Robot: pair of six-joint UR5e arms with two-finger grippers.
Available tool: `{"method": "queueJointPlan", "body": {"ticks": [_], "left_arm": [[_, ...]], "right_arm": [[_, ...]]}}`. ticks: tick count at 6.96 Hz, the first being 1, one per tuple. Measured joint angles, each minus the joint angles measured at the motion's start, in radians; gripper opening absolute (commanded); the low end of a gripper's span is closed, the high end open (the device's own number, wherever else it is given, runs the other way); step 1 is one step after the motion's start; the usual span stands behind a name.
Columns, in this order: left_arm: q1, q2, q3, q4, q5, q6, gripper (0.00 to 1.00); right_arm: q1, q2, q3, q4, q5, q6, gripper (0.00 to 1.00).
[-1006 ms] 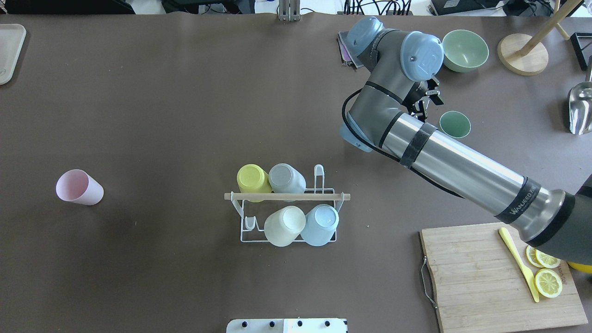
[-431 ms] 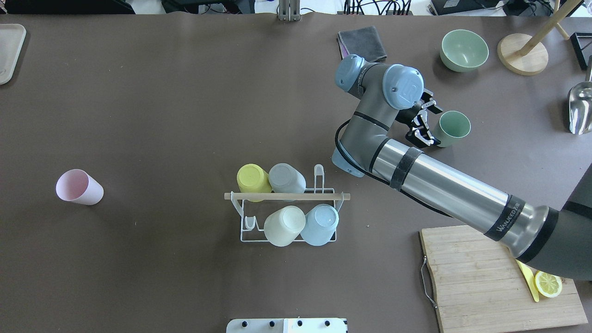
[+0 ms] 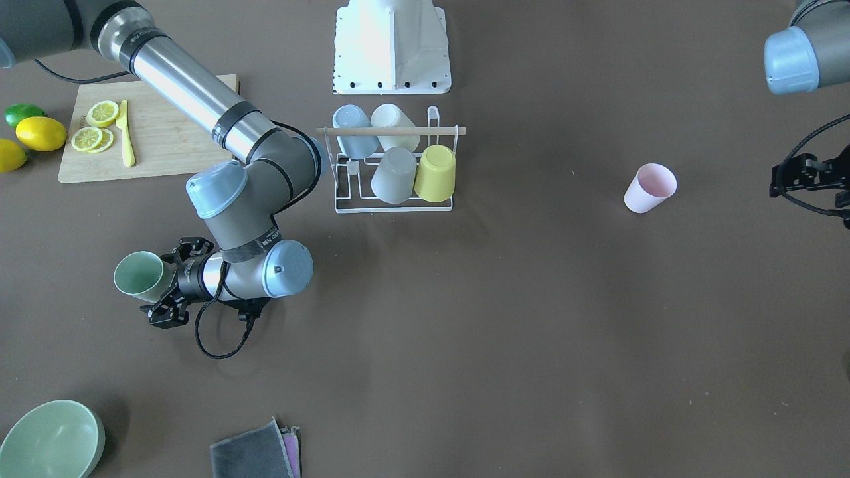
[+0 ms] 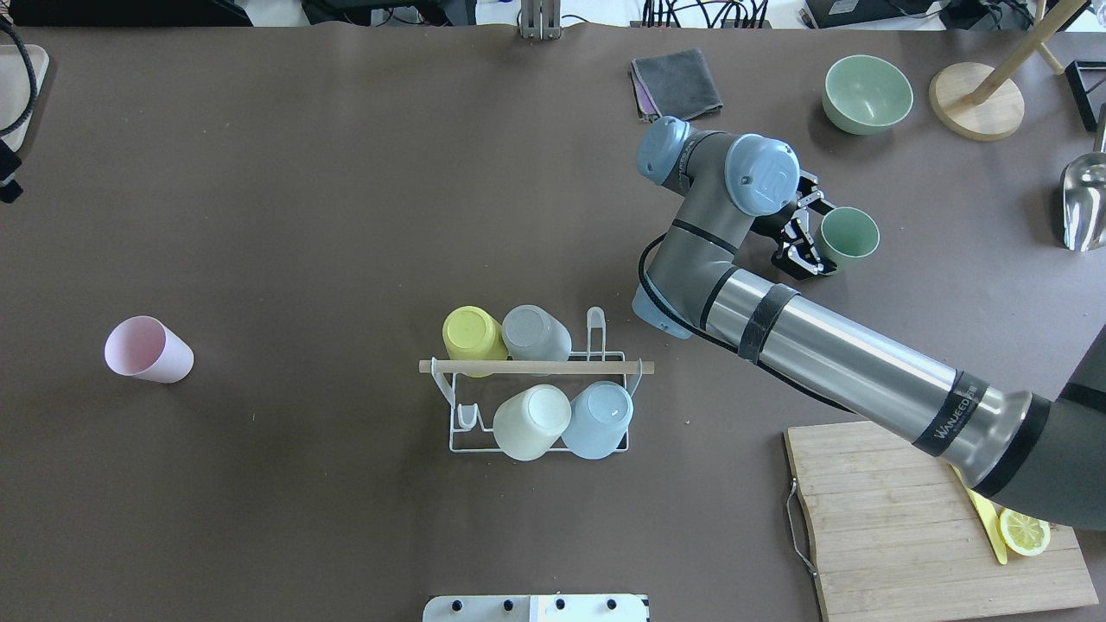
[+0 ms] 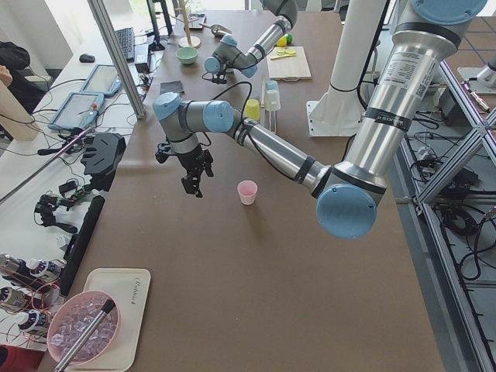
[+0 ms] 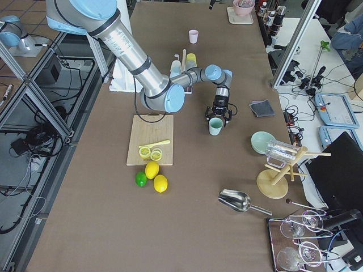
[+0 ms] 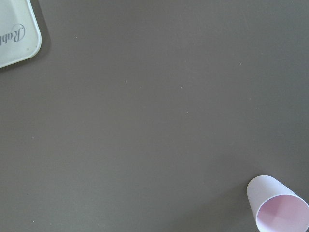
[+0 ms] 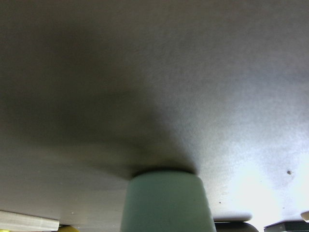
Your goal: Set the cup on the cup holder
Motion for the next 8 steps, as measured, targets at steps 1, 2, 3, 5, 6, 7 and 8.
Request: {"method": "queueJointPlan", "body": {"ticks": [1,2,3,5,6,7,8], "left_arm": [[0.022,-0.016,0.02,0.001,-0.016,0.0,0.98],[0.034,-0.027,0.054,-0.001,-0.042,0.0,0.98],[0.045,-0.056,0.127,-0.002,-0.073,0.001,0.98],[0.059,-0.138,0.276,-0.002,-0.108,-0.001,0.98],[0.088,-0.152,0.299,0.002,-0.11,-0.004,0.98],[0.141,-0.158,0.309,0.006,-0.109,-0.008,0.98],[0.183,-0.162,0.316,0.021,-0.108,-0.01,0.98]], "right_arm": [[0.0,-0.007,-0.003,0.004,-0.004,-0.005,0.98],[0.0,-0.016,-0.004,0.013,-0.007,-0.009,0.98],[0.001,-0.027,-0.004,0.028,-0.012,-0.014,0.98],[0.003,-0.039,-0.004,0.04,-0.019,-0.017,0.98],[0.003,-0.042,-0.004,0.041,-0.019,-0.018,0.98],[0.003,-0.044,-0.004,0.042,-0.02,-0.018,0.98],[0.004,-0.045,-0.003,0.042,-0.02,-0.018,0.98]]}}
